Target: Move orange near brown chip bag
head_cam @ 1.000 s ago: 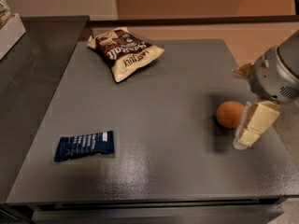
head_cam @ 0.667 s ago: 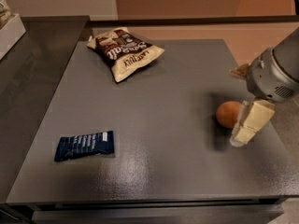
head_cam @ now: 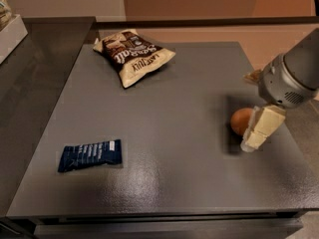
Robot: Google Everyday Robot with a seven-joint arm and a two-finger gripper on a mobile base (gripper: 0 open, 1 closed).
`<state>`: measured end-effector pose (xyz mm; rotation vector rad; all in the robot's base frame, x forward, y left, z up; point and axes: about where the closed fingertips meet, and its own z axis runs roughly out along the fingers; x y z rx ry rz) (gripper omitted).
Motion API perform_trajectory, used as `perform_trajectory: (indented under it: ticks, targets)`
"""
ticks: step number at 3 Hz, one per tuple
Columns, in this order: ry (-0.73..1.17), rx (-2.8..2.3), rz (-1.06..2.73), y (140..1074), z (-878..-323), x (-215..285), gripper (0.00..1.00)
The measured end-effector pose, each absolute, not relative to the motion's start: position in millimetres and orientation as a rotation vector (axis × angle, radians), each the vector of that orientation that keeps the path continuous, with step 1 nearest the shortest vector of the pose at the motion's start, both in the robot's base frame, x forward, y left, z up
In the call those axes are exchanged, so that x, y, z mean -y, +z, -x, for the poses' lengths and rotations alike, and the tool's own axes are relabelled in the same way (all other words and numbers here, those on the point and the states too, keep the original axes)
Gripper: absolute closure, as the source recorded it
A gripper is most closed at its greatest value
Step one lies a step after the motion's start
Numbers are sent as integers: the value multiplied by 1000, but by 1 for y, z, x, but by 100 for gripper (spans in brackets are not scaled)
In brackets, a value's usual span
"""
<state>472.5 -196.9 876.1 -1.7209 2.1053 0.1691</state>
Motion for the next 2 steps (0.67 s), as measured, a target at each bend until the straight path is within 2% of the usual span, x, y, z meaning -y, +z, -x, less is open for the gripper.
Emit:
perform_trajectory:
  ticks: [1, 2]
  targets:
    - [169, -2117, 1715, 868, -479, 199, 0]
    - [166, -2117, 1726, 863, -479, 200, 17]
